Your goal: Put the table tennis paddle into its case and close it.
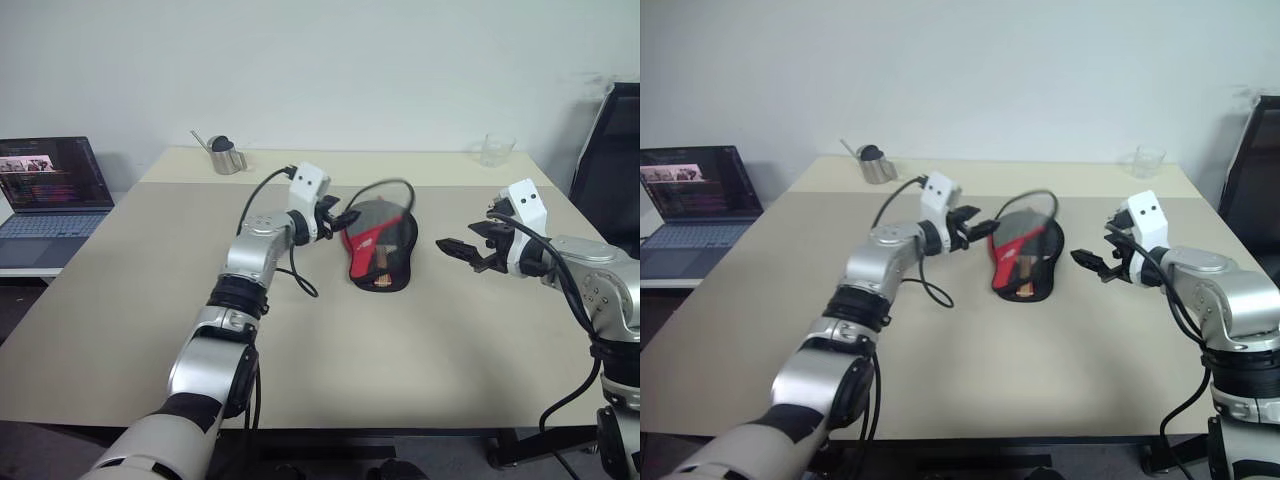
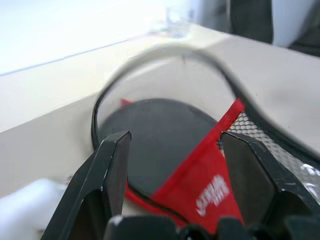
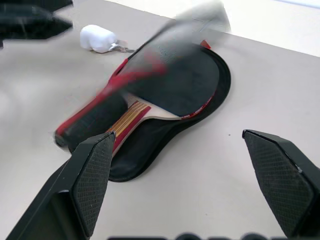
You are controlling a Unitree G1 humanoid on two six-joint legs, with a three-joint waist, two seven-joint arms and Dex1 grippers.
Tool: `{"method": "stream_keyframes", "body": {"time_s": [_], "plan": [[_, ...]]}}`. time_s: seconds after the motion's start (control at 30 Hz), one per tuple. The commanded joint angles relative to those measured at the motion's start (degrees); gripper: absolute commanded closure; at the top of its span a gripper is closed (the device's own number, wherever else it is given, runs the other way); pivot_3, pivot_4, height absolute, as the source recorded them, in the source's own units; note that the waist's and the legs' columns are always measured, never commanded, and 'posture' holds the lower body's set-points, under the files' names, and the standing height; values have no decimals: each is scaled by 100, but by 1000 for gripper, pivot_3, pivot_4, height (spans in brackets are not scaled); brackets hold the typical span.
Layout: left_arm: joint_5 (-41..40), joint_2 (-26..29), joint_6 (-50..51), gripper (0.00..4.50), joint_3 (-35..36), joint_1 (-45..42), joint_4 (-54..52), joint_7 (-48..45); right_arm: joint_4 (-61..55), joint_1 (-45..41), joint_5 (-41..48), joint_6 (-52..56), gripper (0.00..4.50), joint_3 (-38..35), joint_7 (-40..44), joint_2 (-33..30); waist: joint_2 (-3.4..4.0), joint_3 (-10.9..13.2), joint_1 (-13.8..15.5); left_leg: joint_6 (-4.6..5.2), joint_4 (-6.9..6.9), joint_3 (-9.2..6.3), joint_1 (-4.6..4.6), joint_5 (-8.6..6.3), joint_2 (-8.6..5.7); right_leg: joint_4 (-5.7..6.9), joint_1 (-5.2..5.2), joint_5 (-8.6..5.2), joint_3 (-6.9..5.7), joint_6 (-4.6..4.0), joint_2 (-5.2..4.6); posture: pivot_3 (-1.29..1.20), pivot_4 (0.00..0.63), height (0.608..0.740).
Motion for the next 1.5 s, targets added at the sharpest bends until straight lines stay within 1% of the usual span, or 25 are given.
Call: {"method": "stream_keyframes", "body": {"time_s": [0.03, 0.1, 0.17, 0.23, 0.33, 0.43, 0.47, 0.53, 0.6, 0.7, 0.8, 0.9, 1.03, 1.13, 1.3, 1.47, 1.5], "plan": [[247, -118, 109, 1381, -274, 187, -324, 192, 9, -187, -70, -135, 17, -257, -170, -6, 0, 0, 2, 0, 0, -1, 0, 0, 1, 0, 0, 0, -1, 0, 0, 0, 150, 740], [442, -123, 87, 1381, -402, 240, -420, 377, 34, -183, -73, -115, 17, -288, -251, -4, 0, 0, 0, 0, 1, -1, 0, 0, 0, 0, 0, 0, 0, 0, 0, 0, 150, 740], [333, -141, 193, 1381, -342, 232, -634, 333, 99, -203, -20, 96, 17, -397, -409, 58, 0, 0, 1, 0, 0, 1, -2, 0, 0, 0, -2, 0, 1, 0, 0, 0, 150, 740], [156, -57, 289, 1381, -254, 206, -837, 89, 255, -297, 77, 449, 17, -561, -613, 207, -1, 0, 1, 0, 0, -2, -3, 0, 1, -1, -2, 0, 0, 0, 0, 0, 150, 740], [-211, 327, 274, 1381, -261, 371, -1419, -880, 599, -544, 223, 1053, 17, -1059, -1163, 832, 1, 0, -22, 0, 0, 4, 0, 0, 3, 0, -2, 1, 6, -1, -1, 0, 150, 740], [-881, 950, 257, 1381, -120, 768, -2344, -2126, 742, -593, 245, 1271, 17, -1255, -1523, 1538, 5, -2, -70, -3, -5, 6, 5, 1, 9, 2, -4, 2, 7, -4, -1, 0, 150, 740], [-1028, 1133, 265, 1381, -62, 868, -2530, -2361, 811, -620, 231, 1305, 17, -1328, -1652, 1750, 6, -3, -84, -4, -6, 4, 5, 2, 14, 4, -4, 2, 5, -6, 1, 0, 150, 740], [-1050, 1547, 282, 1381, 13, 1000, -2653, -2548, 1022, -631, 125, 1189, 17, -1290, -1822, 2080, 6, -3, -98, -7, -10, 3, 6, 4, 18, 8, -9, 2, 3, -11, 3, 0, 150, 740], [-1003, 1920, 286, 1381, 108, 1100, -2700, -2563, 1314, -696, 70, 1053, 17, -1325, -1993, 2385, 6, -3, -98, -7, -7, -1, 5, 6, 16, 12, -9, 4, 1, -14, 4, 0, 150, 740], [-1199, 2270, 414, 1381, 330, 1295, -2942, -2603, 1672, -824, 102, 894, 17, -1367, -2054, 2664, 6, -3, -100, -7, -1, 0, 5, 6, 16, 10, -7, 9, 2, -14, 3, 0, 150, 740], [-1298, 2613, 573, 1381, 484, 1665, -3275, -2648, 1994, -896, 75, 695, 17, -1263, -2013, 2779, 6, -3, -95, -5, -2, 4, 1, 6, 17, 2, -5, 10, 7, -7, -1, 0, 150, 740], [-1214, 2901, 677, 1381, 596, 2032, -3492, -2483, 2276, -1007, 67, 539, 17, -1207, -1966, 2822, 6, -3, -80, -3, -4, 5, -3, 4, 17, -4, -6, 9, 7, -3, -6, 0, 150, 740], [-1431, 3064, 950, 1381, 807, 2345, -3947, -2338, 2609, -1121, 52, 343, 17, -1137, -1927, 2830, 5, -3, -70, -3, -4, 1, -3, 4, 20, -2, -7, 9, 3, -4, -5, 0, 150, 740], [-1468, 3112, 1089, 1381, 833, 2457, -4176, -2236, 2969, -1232, 25, 134, 17, -1135, -1948, 2875, 5, -3, -61, -3, -4, -1, -3, 5, 19, -1, -6, 9, 2, -5, -5, 0, 150, 740], [-1538, 3167, 1242, 1381, 863, 2508, -4366, -2119, 3420, -1336, -14, -115, 17, -1096, -1942, 2925, 5, -3, -65, -3, -3, 2, -1, 4, 18, 1, -6, 9, 5, -5, -4, 0, 150, 740], [-1554, 3248, 1312, 1381, 893, 2567, -4446, -2057, 3602, -1319, 2, -246, 17, -1010, -1936, 3084, 5, -3, -74, -3, -6, 2, -2, 4, 19, -2, -9, 9, 5, -6, -3, 0, 150, 740], [-1550, 3260, 1316, 1381, 900, 2573, -4452, -2046, 3631, -1316, -1, -276, 396, -997, -1943, 3114, 5, -3, -84, -3, -6, 2, -2, 4, 19, -2, -8, 9, 5, -6, -3, 0, 150, 740]]}}
